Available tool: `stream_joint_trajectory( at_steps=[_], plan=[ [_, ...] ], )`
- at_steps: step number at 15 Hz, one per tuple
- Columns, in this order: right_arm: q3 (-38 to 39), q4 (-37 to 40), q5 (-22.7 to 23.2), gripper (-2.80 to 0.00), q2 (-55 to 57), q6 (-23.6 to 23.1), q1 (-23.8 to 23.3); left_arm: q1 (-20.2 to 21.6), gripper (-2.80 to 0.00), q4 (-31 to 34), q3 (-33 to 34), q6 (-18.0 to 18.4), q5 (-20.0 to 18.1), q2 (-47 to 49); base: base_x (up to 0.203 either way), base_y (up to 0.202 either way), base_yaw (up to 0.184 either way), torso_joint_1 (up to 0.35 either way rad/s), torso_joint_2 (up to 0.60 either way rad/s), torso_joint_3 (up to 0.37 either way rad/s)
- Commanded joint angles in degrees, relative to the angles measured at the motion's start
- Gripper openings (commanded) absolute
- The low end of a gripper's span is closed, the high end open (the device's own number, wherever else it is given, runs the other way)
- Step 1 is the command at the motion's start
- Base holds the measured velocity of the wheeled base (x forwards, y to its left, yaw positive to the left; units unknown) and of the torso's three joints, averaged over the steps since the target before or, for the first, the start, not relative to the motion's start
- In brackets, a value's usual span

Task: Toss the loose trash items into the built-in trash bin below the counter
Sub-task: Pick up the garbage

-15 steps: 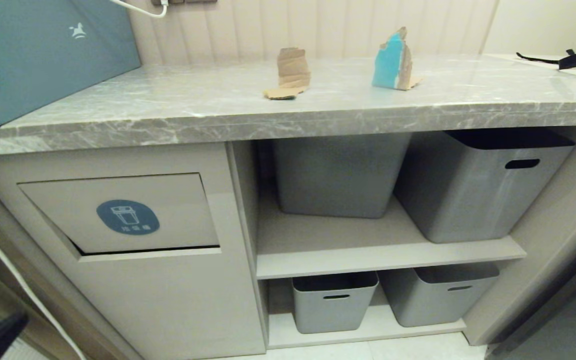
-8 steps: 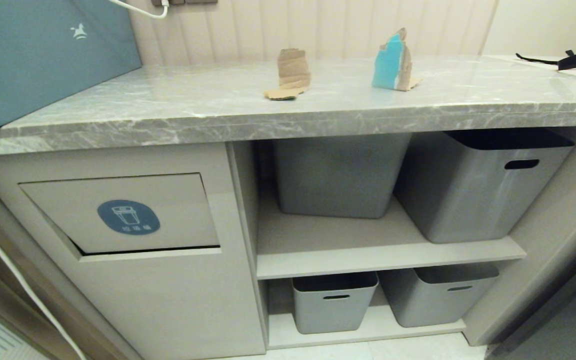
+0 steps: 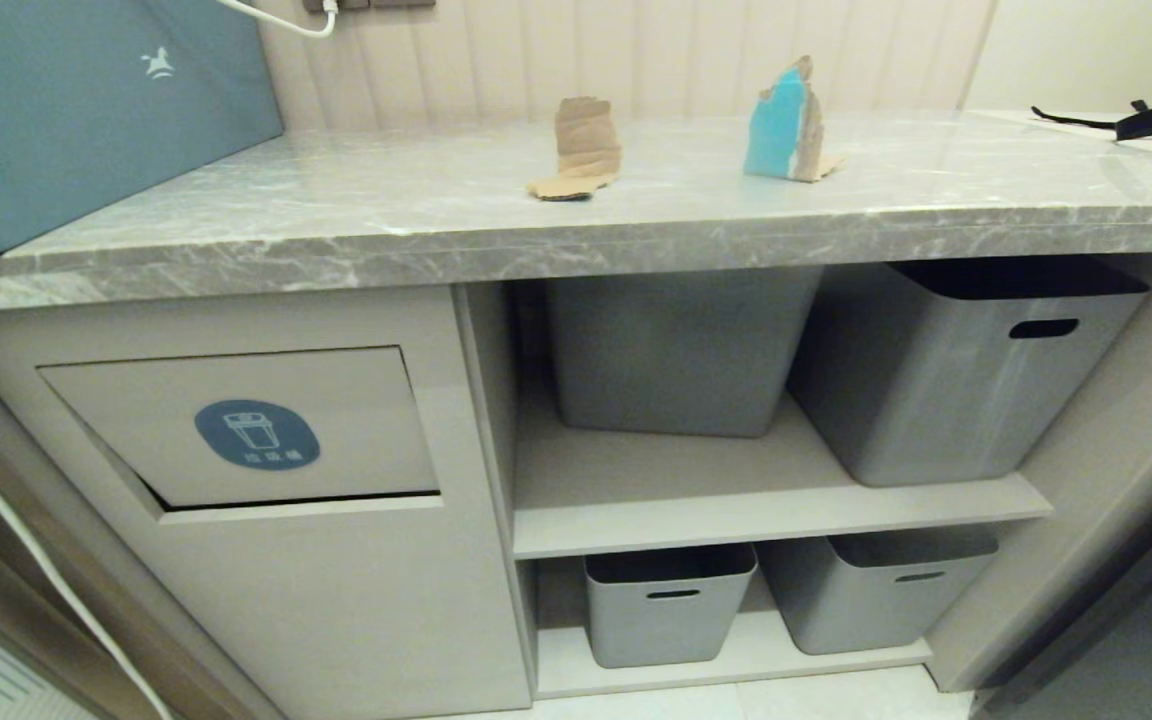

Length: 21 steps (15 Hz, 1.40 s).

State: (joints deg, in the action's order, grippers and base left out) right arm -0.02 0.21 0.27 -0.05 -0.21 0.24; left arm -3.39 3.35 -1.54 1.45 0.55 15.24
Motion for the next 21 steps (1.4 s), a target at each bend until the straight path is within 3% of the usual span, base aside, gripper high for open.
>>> stream_joint_trajectory(
  at_steps=[1,4,8,21],
  plan=[
    [0.0,0.1,0.0,-2.80,0.0,-0.1,0.0,1.7,-2.80,0.4,0.0,0.2,0.0,-7.2,0.000,0.000,0.000,0.000,0.00,0.000],
    [0.0,0.0,0.3,-2.80,0.0,-0.8,0.0,3.0,-2.80,0.2,0.1,0.6,-0.3,-15.7,0.000,0.000,0.000,0.000,0.00,0.000],
    [0.0,0.1,0.3,-2.80,0.0,-0.5,0.0,3.4,-2.80,0.1,0.1,0.8,-0.5,-15.3,0.000,0.000,0.000,0.051,-0.23,-0.237],
    [0.0,0.1,0.1,-2.80,0.0,-0.4,0.0,3.3,-2.80,0.6,-0.1,1.0,-0.8,-15.3,0.000,0.000,0.000,0.189,-0.48,-0.287]
  ],
)
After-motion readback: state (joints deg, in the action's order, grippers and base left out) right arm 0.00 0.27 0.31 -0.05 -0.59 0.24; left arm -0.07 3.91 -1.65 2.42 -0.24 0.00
